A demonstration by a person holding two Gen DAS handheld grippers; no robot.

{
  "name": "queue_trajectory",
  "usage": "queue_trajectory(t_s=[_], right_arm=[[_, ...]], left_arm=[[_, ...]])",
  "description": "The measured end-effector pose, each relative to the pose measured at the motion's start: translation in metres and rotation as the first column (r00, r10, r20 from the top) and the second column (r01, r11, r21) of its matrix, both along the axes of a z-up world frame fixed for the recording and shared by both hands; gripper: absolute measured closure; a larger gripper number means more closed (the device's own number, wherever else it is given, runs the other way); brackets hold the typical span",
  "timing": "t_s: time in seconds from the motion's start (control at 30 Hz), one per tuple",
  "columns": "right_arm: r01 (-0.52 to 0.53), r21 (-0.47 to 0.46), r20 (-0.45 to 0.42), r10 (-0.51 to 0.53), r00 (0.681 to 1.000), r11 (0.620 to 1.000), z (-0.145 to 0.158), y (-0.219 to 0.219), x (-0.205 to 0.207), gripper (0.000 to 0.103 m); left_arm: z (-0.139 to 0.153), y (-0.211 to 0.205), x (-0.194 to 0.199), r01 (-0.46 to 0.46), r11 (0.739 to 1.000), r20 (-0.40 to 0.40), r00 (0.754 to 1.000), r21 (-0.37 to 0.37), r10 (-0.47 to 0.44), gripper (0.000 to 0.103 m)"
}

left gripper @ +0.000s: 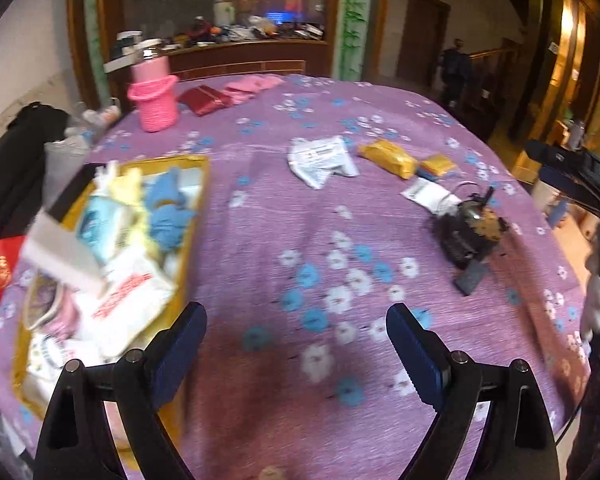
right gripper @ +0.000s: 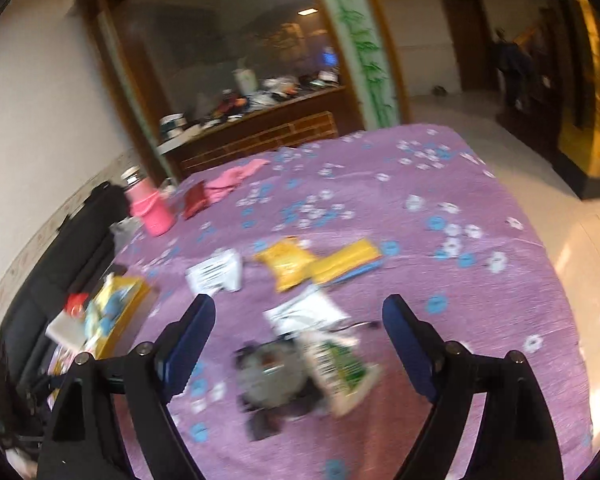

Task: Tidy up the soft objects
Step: 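Grasp the yellow clear-wrapped pack with right tool while left tool grasps the yellow cracker pack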

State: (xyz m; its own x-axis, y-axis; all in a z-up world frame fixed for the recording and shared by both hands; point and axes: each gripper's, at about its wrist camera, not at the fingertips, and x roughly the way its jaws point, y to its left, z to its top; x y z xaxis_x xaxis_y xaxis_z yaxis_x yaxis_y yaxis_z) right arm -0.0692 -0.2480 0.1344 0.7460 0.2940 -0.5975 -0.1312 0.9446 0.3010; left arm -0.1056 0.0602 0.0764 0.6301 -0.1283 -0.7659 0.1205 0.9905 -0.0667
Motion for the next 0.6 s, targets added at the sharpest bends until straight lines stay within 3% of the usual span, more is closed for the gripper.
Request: queue_trajectory(t_s=[0.13,0.2,0.37,0.5,0.6], right_arm=[[0.049,0.035,-0.087,-0.046,0.995,0.998,-0.015,-0.027,0.037,0.018],[0.07,0.071,-0.138,-0.059,0.989,0.995,-0.025,-0.036,0.058,0.018],[0.052,0.176,-0.307,0.005,0.952,0.983,-0.059,-0.027,0.115,0.018],[0.052,0.1,-0.422,-0.005,0.906,0.994,-0.081,-0.006,0.154,0.019],[0.033,0.044,-0.473,-0.008,0.881,0.998,-0.092,0.007,0.178,0.025]], left_arm=[[0.0,-0.013,0.015,0.05,0.997,-0.025,0.998,-0.056,-0.052,0.01],[0.006,-0.017,0.032,0.07,0.99,-0.042,0.996,-0.126,-0.076,0.01],[0.019,-0.036,0.089,0.083,0.97,-0.057,0.994,-0.227,-0.098,0.01],[0.026,-0.044,0.123,0.072,0.953,-0.052,0.994,-0.294,-0.091,0.01],[0.026,-0.047,0.144,0.05,0.941,-0.073,0.994,-0.334,-0.079,0.01]])
